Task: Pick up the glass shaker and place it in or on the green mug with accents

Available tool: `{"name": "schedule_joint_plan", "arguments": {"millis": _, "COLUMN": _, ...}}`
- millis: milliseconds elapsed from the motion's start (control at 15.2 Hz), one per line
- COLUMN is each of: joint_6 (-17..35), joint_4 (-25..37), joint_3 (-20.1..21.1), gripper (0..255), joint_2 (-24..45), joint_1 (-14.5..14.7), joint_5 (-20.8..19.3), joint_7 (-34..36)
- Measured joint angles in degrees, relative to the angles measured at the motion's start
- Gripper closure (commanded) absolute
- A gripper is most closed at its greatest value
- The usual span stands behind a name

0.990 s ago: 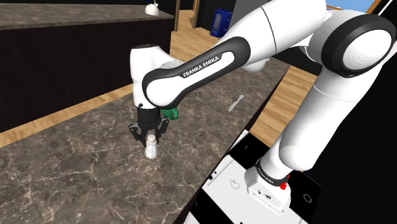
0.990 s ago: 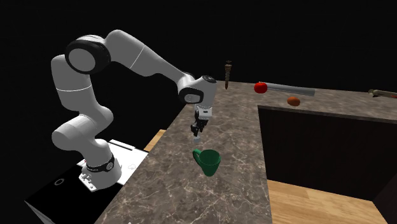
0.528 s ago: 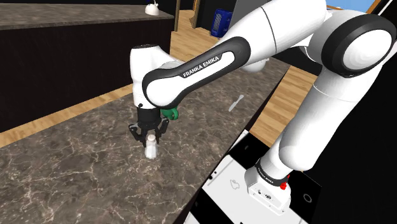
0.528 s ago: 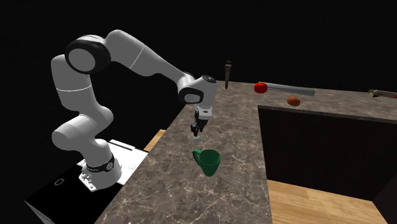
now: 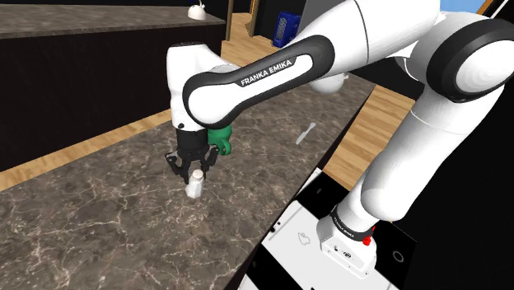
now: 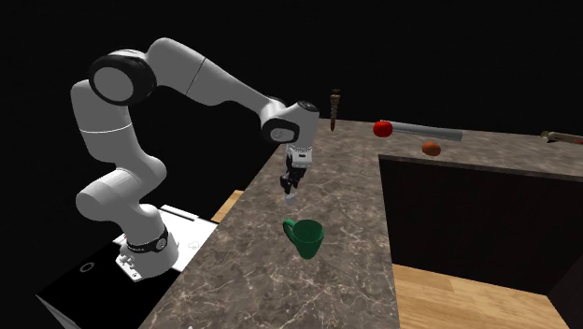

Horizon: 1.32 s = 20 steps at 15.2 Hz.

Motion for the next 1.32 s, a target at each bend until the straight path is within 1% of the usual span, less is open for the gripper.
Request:
{"name": "schedule_joint_plan", "arguments": {"millis": 660, "joint_6": -7.5, "joint_4": 3.9, "joint_3": -0.2, "gripper": 255, "joint_2": -4.0, "joint_1": -0.5, "joint_5": 1.5, "joint_7": -0.3}}
{"name": "schedule_joint_plan", "arguments": {"millis": 1320, "joint_6": -15.3, "joint_4": 9.7, "joint_3": -0.6, "gripper": 255, "joint_2": -6.3, "joint_1": -0.8, "joint_5": 2.2, "joint_7": 0.1}}
